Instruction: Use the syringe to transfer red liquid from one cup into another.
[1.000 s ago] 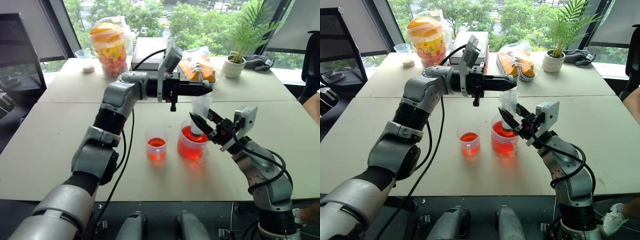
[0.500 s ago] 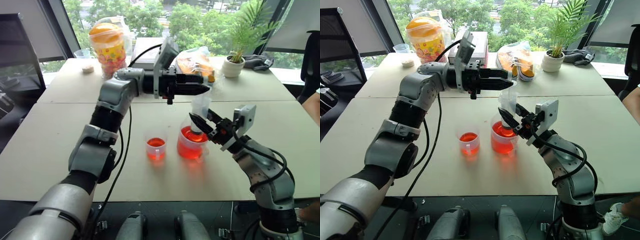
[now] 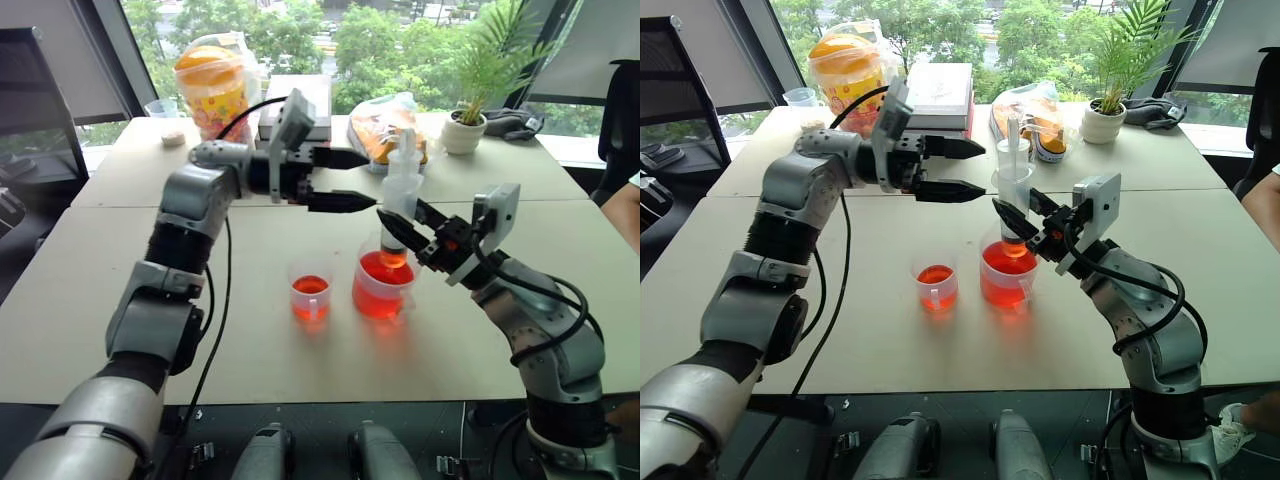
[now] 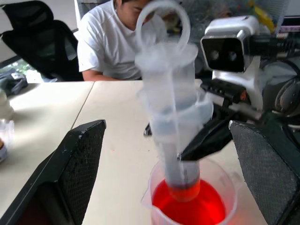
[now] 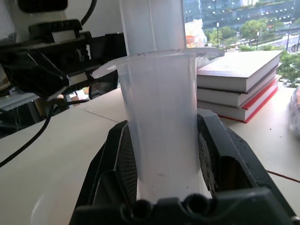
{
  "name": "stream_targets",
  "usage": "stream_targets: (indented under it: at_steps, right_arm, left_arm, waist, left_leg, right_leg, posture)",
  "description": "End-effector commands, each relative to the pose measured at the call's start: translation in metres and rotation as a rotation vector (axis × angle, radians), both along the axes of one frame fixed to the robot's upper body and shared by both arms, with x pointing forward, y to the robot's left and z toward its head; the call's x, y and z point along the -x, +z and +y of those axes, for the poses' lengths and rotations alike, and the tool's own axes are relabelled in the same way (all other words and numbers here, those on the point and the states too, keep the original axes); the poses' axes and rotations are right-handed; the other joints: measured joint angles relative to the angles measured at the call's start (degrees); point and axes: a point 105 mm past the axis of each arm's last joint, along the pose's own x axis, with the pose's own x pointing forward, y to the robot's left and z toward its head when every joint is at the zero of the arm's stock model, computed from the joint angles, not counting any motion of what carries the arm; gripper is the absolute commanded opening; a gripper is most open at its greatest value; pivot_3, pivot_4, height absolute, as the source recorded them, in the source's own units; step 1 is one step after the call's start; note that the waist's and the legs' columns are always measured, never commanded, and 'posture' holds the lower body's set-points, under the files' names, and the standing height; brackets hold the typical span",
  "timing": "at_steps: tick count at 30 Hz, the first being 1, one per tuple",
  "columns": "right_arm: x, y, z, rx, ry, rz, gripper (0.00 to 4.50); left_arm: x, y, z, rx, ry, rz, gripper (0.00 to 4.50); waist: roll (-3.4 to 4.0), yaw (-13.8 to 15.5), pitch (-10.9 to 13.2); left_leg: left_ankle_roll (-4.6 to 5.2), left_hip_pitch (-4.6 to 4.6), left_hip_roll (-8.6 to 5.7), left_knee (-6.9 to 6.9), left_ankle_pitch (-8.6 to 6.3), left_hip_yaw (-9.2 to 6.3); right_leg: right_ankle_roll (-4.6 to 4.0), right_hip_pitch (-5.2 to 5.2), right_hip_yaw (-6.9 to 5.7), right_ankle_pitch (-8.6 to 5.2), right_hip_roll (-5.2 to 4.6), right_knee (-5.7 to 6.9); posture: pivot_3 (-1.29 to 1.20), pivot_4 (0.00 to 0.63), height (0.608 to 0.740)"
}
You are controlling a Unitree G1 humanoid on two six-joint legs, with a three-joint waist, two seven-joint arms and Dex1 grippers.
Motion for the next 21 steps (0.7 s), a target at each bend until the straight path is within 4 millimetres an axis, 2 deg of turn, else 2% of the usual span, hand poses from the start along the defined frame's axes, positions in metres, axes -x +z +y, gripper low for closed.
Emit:
stream_targets:
  at_steps: [1, 5, 9, 12, 16, 19, 21]
  right_arm:
    - [0.015, 0.043, 0.007, -0.010, 0.072, -0.135, 1.40]
    - [0.021, 0.067, 0.029, -0.027, 0.227, -0.162, 1.40]
    - [0.018, 0.070, 0.053, -0.086, 0.350, -0.137, 1.40]
    - [0.011, 0.053, 0.068, -0.106, 0.408, -0.087, 1.40]
    - [0.007, 0.038, 0.075, -0.104, 0.432, -0.065, 1.40]
    - [0.003, 0.007, 0.083, -0.074, 0.458, -0.005, 1.40]
    - [0.003, -0.004, 0.086, -0.059, 0.464, 0.008, 1.40]
  left_arm:
    - [0.001, 0.027, 0.029, 0.051, 0.071, -0.051, 4.33]
    - [-0.006, 0.037, 0.062, 0.070, 0.188, -0.053, 4.33]
    - [-0.005, 0.033, 0.083, 0.042, 0.253, -0.047, 4.33]
    - [0.002, 0.031, 0.090, 0.029, 0.266, -0.041, 4.33]
    - [0.007, 0.032, 0.092, 0.031, 0.269, -0.037, 4.33]
    - [0.014, 0.036, 0.094, 0.028, 0.270, -0.038, 4.33]
    - [0.019, 0.039, 0.092, 0.030, 0.252, -0.035, 4.33]
  waist:
    - [0.01, 0.1, 0.0]
    - [0.00, 0.4, 0.0]
    - [-0.01, 0.4, 0.0]
    - [-0.01, 0.3, 0.0]
    - [-0.01, 0.5, 0.0]
    - [-0.01, 0.4, 0.0]
    - [-0.01, 0.2, 0.0]
  left_leg:
    - [0.00, 0.00, 0.00, 0.00, 0.00, -0.01]
    - [0.00, -0.02, -0.01, 0.01, 0.00, -0.02]
    - [0.00, -0.03, -0.01, 0.01, 0.00, -0.04]
    - [0.00, -0.03, -0.02, 0.01, 0.00, -0.04]
    - [0.00, -0.09, -0.02, 0.02, 0.00, -0.05]
    - [0.00, -0.09, -0.03, 0.03, 0.00, -0.04]
    - [0.00, -0.09, -0.02, 0.02, 0.00, -0.05]
  right_leg:
    - [0.00, 0.00, 0.00, 0.00, 0.00, 0.01]
    - [0.00, 0.02, -0.04, 0.00, -0.05, -0.03]
    - [0.00, 0.02, -0.05, 0.00, -0.06, -0.04]
    - [0.00, 0.02, -0.05, 0.00, -0.08, -0.03]
    - [0.00, -0.02, -0.06, 0.00, -0.08, -0.02]
    - [0.00, -0.03, -0.06, 0.00, -0.09, -0.04]
    - [0.00, -0.03, -0.06, 0.00, -0.07, -0.03]
  posture:
    - [0.00, 0.150, 0.740]
    - [0.00, 0.150, 0.740]
    - [0.00, 0.150, 0.740]
    - [0.00, 0.150, 0.740]
    - [0.00, 0.150, 0.740]
    - [0.00, 0.150, 0.740]
    - [0.00, 0.150, 0.740]
